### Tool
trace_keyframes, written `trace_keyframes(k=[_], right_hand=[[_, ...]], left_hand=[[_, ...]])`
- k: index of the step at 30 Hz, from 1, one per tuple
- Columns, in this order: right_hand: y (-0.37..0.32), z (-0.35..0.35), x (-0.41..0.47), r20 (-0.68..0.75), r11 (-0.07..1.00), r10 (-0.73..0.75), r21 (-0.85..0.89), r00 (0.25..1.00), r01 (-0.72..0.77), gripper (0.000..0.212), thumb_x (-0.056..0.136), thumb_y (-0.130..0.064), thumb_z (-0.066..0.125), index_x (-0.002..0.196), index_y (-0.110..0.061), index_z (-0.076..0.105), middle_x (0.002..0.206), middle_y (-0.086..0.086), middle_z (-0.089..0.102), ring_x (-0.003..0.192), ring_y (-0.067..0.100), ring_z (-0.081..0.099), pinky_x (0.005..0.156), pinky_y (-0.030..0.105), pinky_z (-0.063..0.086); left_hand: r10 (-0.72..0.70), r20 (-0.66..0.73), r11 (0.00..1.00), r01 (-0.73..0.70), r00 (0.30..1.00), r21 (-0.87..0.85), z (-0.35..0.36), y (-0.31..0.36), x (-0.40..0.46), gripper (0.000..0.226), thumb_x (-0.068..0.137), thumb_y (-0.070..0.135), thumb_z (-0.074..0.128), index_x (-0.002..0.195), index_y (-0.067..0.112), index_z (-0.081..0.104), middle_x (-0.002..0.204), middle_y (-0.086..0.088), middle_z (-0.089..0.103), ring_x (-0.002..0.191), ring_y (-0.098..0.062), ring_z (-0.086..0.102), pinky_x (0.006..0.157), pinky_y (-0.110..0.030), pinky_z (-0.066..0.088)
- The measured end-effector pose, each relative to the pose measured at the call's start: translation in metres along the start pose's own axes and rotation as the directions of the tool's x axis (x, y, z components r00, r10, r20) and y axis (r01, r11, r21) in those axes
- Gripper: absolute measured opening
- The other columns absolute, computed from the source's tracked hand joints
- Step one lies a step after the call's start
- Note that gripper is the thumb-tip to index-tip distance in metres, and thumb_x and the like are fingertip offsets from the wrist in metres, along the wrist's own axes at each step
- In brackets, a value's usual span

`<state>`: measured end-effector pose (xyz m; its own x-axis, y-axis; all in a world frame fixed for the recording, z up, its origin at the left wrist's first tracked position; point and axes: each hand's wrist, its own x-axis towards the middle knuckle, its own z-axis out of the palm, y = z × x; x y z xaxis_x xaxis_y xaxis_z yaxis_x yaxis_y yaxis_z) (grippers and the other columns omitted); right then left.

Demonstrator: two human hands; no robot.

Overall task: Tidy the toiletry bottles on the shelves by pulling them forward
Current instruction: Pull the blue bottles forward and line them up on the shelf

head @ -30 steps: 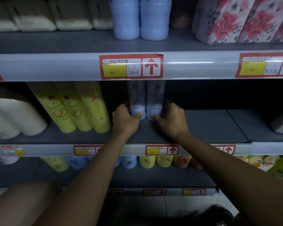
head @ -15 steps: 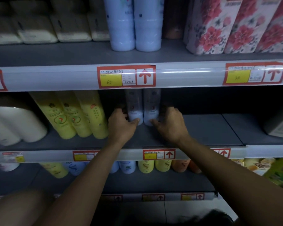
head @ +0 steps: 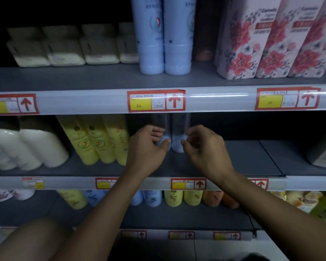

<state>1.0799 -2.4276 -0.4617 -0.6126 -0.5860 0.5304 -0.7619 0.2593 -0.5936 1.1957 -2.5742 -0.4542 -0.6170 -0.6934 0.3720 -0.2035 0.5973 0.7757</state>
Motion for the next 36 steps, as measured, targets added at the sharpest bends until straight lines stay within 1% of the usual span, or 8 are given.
trace_keyframes(k=[2, 5, 12, 17, 21, 25, 28, 36], right_hand=[[-0.009, -0.007, -0.006, -0.009, 0.998, -0.066, 0.002, 0.998, 0.066, 0.021, 0.093, -0.036, 0.069, 0.108, -0.022, 0.066, 0.090, -0.012, 0.066, 0.080, 0.008, 0.066, 0.069, 0.040, 0.060], [-0.021, -0.018, -0.014, -0.044, 0.989, -0.150, 0.001, 0.988, 0.151, 0.022, 0.096, -0.038, 0.064, 0.111, -0.022, 0.065, 0.088, -0.013, 0.067, 0.076, 0.007, 0.066, 0.064, 0.039, 0.058], [-0.045, -0.035, -0.024, -0.117, 0.957, -0.283, 0.038, 0.952, 0.289, 0.021, 0.100, -0.033, 0.064, 0.110, -0.015, 0.067, 0.085, -0.009, 0.066, 0.074, 0.010, 0.065, 0.060, 0.038, 0.055], [-0.057, -0.042, -0.021, -0.127, 0.931, -0.348, 0.074, 0.929, 0.358, 0.018, 0.099, -0.026, 0.068, 0.110, -0.012, 0.068, 0.089, -0.007, 0.068, 0.077, 0.012, 0.067, 0.064, 0.038, 0.056], [-0.067, -0.047, -0.015, -0.156, 0.907, -0.387, 0.114, 0.909, 0.405, 0.016, 0.099, -0.021, 0.069, 0.110, -0.011, 0.069, 0.091, -0.006, 0.069, 0.079, 0.012, 0.068, 0.066, 0.036, 0.056], [-0.079, -0.053, -0.005, -0.221, 0.898, -0.370, 0.163, 0.902, 0.408, 0.010, 0.098, -0.016, 0.068, 0.106, -0.010, 0.069, 0.087, -0.006, 0.072, 0.077, 0.013, 0.071, 0.065, 0.038, 0.057], [-0.090, -0.058, 0.004, -0.272, 0.896, -0.372, 0.145, 0.888, 0.420, 0.011, 0.097, -0.016, 0.069, 0.108, -0.013, 0.071, 0.085, -0.007, 0.072, 0.075, 0.011, 0.071, 0.064, 0.036, 0.056], [-0.108, -0.072, 0.041, -0.363, 0.887, -0.395, 0.089, 0.844, 0.454, 0.014, 0.095, -0.012, 0.070, 0.109, -0.009, 0.068, 0.084, -0.004, 0.068, 0.077, 0.009, 0.066, 0.072, 0.028, 0.054]], left_hand=[[0.022, 0.014, 1.000, -0.022, 1.000, -0.013, -0.008, 0.011, -0.005, 0.019, 0.089, 0.023, 0.082, 0.104, 0.027, 0.071, 0.091, 0.015, 0.071, 0.082, 0.003, 0.068, 0.069, -0.010, 0.053], [0.051, 0.039, 0.998, -0.050, 0.998, -0.027, -0.020, 0.025, -0.012, 0.012, 0.091, 0.020, 0.078, 0.098, 0.027, 0.072, 0.086, 0.016, 0.072, 0.082, 0.006, 0.068, 0.069, -0.008, 0.052], [0.171, 0.104, 0.982, -0.161, 0.980, -0.101, -0.047, 0.054, -0.024, 0.006, 0.092, 0.017, 0.075, 0.093, 0.023, 0.077, 0.082, 0.014, 0.074, 0.083, 0.000, 0.071, 0.070, -0.016, 0.056], [0.231, 0.176, 0.948, -0.180, 0.957, -0.262, -0.058, 0.071, -0.024, 0.007, 0.097, 0.013, 0.069, 0.099, 0.017, 0.076, 0.084, 0.008, 0.076, 0.083, -0.010, 0.075, 0.073, -0.027, 0.060], [0.290, 0.137, 0.918, -0.235, 0.947, -0.319, -0.064, 0.081, -0.024, 0.012, 0.094, 0.021, 0.065, 0.100, 0.017, 0.075, 0.085, 0.007, 0.076, 0.084, -0.012, 0.076, 0.072, -0.029, 0.061], [0.314, 0.102, 0.882, -0.251, 0.944, -0.400, -0.073, 0.093, -0.023, 0.007, 0.097, 0.011, 0.068, 0.098, 0.014, 0.074, 0.077, 0.006, 0.074, 0.070, -0.013, 0.074, 0.062, -0.024, 0.056], [0.342, 0.042, 0.865, -0.297, 0.939, -0.405, -0.080, 0.101, -0.019, 0.007, 0.098, 0.009, 0.069, 0.098, 0.013, 0.075, 0.076, 0.005, 0.076, 0.069, -0.012, 0.074, 0.062, -0.023, 0.055], [0.319, -0.117, 0.860, -0.339, 0.941, -0.383, -0.088, 0.118, 0.004, 0.008, 0.091, 0.022, 0.068, 0.093, 0.018, 0.073, 0.077, 0.000, 0.075, 0.071, -0.018, 0.076, 0.066, -0.040, 0.062]])
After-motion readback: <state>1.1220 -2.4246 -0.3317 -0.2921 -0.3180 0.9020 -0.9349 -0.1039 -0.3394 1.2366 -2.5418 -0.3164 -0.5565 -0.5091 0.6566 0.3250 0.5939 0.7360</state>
